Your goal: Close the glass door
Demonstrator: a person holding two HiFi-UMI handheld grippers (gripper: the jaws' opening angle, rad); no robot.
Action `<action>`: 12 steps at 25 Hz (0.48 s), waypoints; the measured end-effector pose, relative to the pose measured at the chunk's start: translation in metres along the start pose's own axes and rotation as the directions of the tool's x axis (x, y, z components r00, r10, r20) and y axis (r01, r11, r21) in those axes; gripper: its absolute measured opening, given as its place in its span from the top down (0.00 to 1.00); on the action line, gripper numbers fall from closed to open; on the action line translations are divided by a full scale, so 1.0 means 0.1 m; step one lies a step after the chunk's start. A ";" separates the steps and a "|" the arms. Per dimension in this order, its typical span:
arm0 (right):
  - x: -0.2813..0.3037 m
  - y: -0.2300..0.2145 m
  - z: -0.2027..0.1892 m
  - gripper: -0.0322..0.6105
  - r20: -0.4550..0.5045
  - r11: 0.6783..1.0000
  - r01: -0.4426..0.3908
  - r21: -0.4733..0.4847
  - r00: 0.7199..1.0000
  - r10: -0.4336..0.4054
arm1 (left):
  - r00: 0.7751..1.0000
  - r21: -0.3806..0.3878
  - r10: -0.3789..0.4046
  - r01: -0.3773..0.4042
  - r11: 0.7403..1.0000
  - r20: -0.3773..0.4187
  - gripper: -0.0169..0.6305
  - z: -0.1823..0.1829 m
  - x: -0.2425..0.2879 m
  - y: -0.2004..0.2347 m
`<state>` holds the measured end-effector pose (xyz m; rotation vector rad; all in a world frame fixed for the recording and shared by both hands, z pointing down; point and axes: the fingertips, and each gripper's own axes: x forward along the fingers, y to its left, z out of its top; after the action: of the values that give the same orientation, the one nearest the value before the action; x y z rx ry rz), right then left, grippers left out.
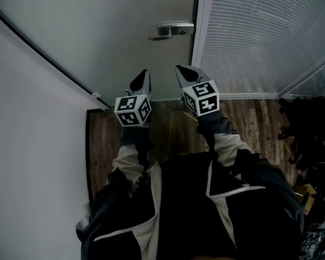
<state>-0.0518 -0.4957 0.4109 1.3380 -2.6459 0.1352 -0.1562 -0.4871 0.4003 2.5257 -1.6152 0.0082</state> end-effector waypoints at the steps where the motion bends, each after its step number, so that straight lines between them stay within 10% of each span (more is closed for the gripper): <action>1: 0.01 -0.01 0.00 0.95 -0.003 1.000 0.008 -0.007 1.000 -0.008 | 1.000 0.004 -0.002 0.002 1.000 -0.004 0.97 0.00 0.01 -0.01; 12: 0.05 0.11 -0.01 0.95 -0.021 0.999 0.014 -0.048 1.000 -0.015 | 1.000 0.013 0.001 -0.001 1.000 -0.026 0.98 -0.10 -0.06 0.02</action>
<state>-0.0633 -0.4935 0.4133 1.3327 -2.6043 0.0832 -0.1596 -0.4817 0.4097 2.5234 -1.6119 0.0508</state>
